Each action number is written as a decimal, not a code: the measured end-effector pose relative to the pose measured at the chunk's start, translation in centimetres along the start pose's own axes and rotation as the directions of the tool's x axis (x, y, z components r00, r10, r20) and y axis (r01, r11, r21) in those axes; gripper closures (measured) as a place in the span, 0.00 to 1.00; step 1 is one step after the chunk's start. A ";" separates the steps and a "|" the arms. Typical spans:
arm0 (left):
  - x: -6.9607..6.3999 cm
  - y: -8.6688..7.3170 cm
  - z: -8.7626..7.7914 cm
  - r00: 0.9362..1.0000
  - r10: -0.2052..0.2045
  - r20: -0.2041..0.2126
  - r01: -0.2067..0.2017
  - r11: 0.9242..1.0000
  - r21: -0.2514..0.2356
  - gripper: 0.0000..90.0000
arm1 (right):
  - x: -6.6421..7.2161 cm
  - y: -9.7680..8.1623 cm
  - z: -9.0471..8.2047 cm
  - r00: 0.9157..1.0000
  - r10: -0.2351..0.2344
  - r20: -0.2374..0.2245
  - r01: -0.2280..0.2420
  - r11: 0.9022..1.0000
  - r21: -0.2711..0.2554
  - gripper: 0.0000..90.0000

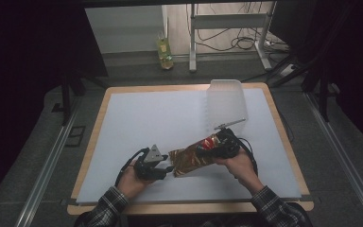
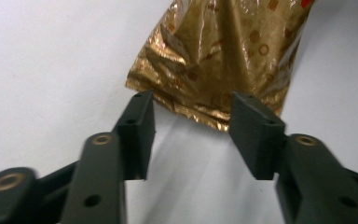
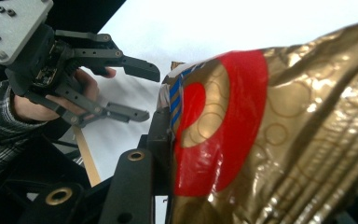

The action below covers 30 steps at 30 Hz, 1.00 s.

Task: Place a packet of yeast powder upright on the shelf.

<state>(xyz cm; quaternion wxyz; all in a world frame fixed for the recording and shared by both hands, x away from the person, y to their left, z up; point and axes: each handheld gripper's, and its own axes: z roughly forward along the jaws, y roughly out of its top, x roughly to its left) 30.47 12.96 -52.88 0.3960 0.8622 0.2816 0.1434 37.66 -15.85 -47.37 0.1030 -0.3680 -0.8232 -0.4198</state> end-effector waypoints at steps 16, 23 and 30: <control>1.0 -0.8 -1.2 0.997 -0.071 -0.003 0.071 0.996 -0.061 0.23 | 0.5 1.7 -2.0 0.994 -0.101 0.043 0.102 0.995 -0.013 0.74; 1.0 -0.8 -1.1 0.998 -0.065 -0.012 0.065 0.997 -0.052 0.16 | 0.7 2.6 -2.7 0.984 -0.167 0.066 0.168 0.986 -0.020 0.74; 1.1 -0.8 -1.2 0.998 -0.051 -0.031 0.049 0.997 -0.055 0.09 | 0.9 3.5 -3.6 0.966 -0.236 0.102 0.239 0.971 -0.015 0.74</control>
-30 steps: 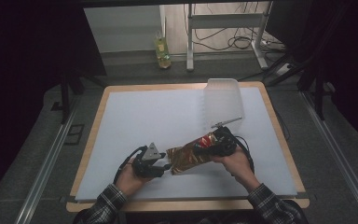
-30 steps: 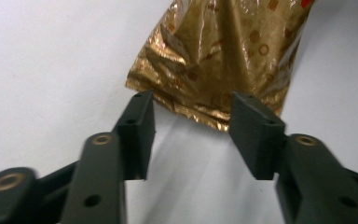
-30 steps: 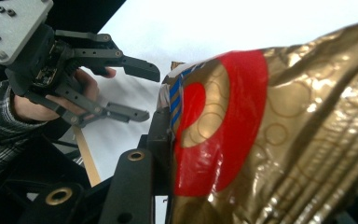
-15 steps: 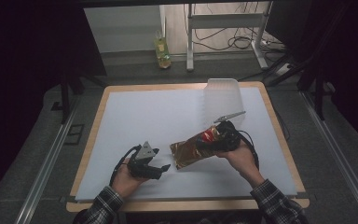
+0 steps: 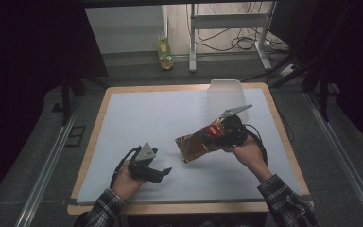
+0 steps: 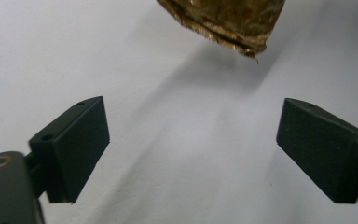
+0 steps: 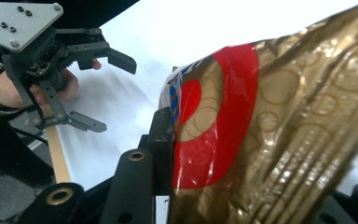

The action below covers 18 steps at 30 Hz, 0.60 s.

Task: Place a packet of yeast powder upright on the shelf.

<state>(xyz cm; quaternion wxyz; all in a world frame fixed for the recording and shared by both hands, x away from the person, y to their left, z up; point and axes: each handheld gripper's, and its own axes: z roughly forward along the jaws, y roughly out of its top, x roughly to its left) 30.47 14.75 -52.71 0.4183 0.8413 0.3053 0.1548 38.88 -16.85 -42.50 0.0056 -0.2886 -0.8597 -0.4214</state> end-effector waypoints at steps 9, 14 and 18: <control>0.2 -0.2 0.2 0.999 0.025 -0.042 -0.024 1.000 0.010 0.03 | -0.7 1.6 -2.0 0.995 -0.098 0.036 0.099 0.995 -0.012 0.75; 0.2 -0.2 0.2 0.998 0.032 -0.054 -0.031 0.999 0.011 0.03 | -1.4 2.6 -3.0 0.989 -0.138 0.048 0.139 0.990 -0.027 0.75; 0.2 -0.3 0.2 0.998 0.036 -0.052 -0.036 0.999 0.013 0.03 | -1.5 3.0 -3.4 0.985 -0.163 0.059 0.164 0.986 -0.025 0.75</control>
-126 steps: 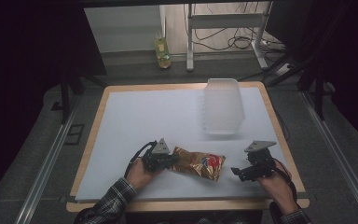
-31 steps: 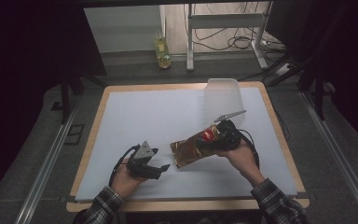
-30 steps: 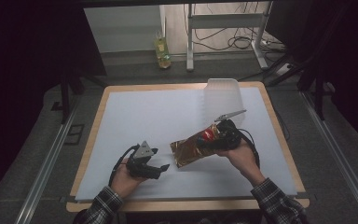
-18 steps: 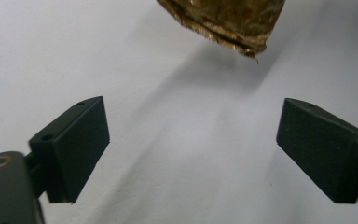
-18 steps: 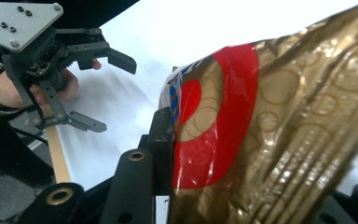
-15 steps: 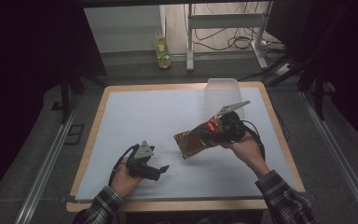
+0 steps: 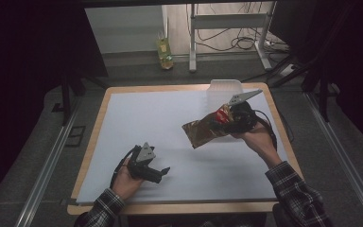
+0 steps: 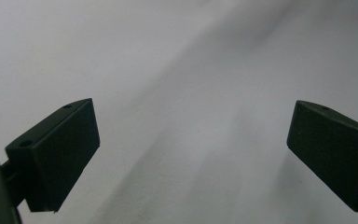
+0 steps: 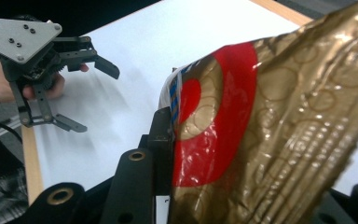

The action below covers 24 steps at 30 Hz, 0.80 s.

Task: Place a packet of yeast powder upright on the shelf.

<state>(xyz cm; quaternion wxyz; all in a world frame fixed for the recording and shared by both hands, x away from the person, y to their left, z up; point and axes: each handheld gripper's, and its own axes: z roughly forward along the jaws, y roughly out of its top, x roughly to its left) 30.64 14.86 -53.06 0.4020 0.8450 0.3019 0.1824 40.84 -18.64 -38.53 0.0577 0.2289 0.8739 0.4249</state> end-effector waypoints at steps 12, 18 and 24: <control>0.1 -0.1 0.0 1.000 0.011 -0.012 -0.012 1.000 -0.009 0.00 | -1.5 1.9 -1.7 0.996 -0.075 0.050 0.075 0.997 0.000 0.75; 0.1 -0.1 -0.1 1.000 0.013 -0.016 -0.013 1.000 -0.011 0.00 | -2.3 3.0 -2.6 0.993 -0.084 0.078 0.084 0.996 0.003 0.75; 0.1 -0.1 0.0 1.000 0.013 -0.015 -0.014 1.000 -0.012 0.00 | -3.2 4.2 -3.7 0.987 -0.124 0.104 0.125 0.992 0.001 0.75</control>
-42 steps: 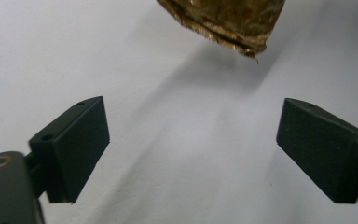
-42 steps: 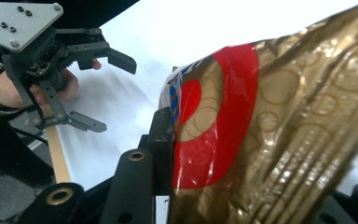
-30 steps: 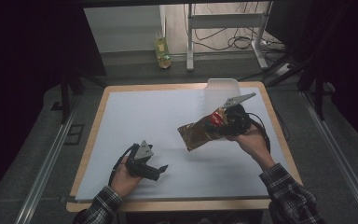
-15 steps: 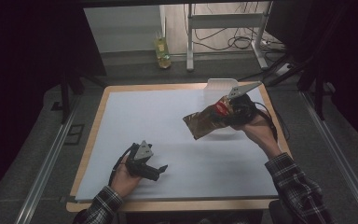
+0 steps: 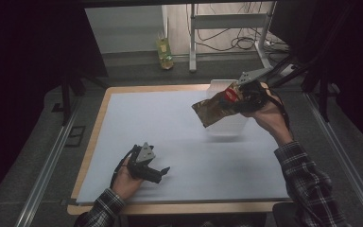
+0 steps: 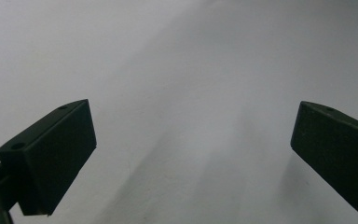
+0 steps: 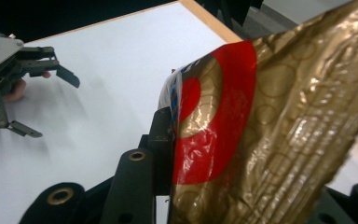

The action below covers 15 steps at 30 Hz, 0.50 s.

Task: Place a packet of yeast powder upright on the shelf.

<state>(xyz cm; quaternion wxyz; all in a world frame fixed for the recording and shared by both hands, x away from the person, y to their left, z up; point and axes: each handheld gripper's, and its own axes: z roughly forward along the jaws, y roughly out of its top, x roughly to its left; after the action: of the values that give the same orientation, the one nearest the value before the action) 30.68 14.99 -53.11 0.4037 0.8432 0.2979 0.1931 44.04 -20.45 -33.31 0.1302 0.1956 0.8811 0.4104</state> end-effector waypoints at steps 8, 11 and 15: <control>0.0 -0.1 0.1 1.000 -0.001 0.006 0.001 1.000 0.003 0.00 | -2.2 1.1 -1.5 0.996 -0.062 0.070 0.060 0.998 0.035 0.75; 0.0 -0.1 0.1 1.000 -0.001 0.008 0.001 1.000 0.003 0.00 | -3.0 1.1 -1.7 0.994 -0.051 0.096 0.046 0.998 0.049 0.75; 0.1 -0.1 0.1 1.000 -0.003 0.010 0.003 1.000 0.005 0.00 | -3.8 0.8 -1.7 0.988 -0.057 0.143 0.047 0.996 0.075 0.75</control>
<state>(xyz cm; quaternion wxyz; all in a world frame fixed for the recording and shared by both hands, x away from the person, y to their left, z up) 30.76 15.00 -53.26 0.4034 0.8446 0.2977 0.1876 46.98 -22.85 -31.41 0.1975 0.2061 0.8882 0.3601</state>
